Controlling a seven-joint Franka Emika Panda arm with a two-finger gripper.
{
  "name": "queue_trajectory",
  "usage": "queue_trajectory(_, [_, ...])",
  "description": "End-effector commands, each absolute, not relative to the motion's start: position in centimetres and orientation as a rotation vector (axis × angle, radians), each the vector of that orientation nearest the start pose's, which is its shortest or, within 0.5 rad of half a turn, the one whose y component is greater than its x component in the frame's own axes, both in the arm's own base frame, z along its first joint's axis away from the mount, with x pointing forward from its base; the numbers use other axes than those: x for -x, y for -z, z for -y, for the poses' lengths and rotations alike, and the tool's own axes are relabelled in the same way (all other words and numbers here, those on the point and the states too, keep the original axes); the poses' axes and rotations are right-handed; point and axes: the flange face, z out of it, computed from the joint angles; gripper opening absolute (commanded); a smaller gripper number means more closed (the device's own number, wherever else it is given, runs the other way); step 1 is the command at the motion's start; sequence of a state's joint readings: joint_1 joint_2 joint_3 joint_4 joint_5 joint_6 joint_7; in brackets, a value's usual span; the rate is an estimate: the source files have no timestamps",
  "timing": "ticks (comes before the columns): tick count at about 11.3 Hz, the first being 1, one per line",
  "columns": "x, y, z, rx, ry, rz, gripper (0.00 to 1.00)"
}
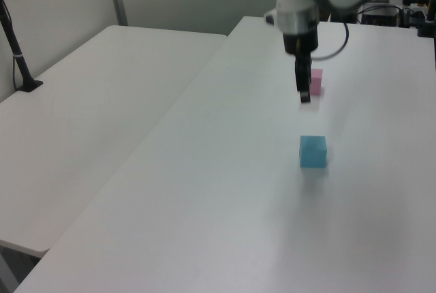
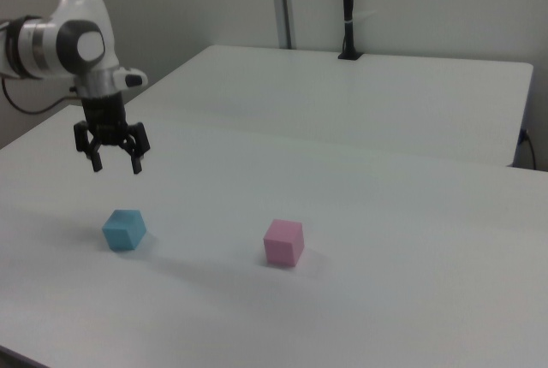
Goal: Put blue cube on pink cube
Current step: 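Close the gripper around the light-blue cube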
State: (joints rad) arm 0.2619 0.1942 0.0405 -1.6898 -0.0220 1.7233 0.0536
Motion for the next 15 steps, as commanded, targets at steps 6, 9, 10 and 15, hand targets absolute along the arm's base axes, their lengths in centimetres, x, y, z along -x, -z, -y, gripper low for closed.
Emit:
queue_trajectory(6, [-56.2,-34.0,-20.3,3.171,-0.331,0.568,1.00])
queue_trajectory(9, [-56.1,-33.5,-20.5,3.172,-0.340,0.574,0.93])
queue_trajectory(10, [-56.1,-33.6,-20.6,3.173,-0.340,0.577,0.71])
queue_trajectory(15, [-56.5,-39.3,-18.5,3.176,-0.287,0.491,0.25])
